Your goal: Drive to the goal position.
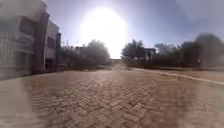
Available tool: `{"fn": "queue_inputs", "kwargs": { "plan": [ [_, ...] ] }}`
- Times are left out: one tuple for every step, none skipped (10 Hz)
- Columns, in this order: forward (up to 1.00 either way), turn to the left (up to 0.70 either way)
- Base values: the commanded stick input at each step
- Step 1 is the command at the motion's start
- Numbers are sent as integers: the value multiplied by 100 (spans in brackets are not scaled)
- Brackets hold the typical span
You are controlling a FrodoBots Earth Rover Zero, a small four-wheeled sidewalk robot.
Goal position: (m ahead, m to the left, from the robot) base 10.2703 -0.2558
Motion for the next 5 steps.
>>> {"fn": "queue_inputs", "kwargs": {
  "plan": [
    [100,0],
    [100,0],
    [100,27],
    [100,27],
    [100,27]
  ]
}}
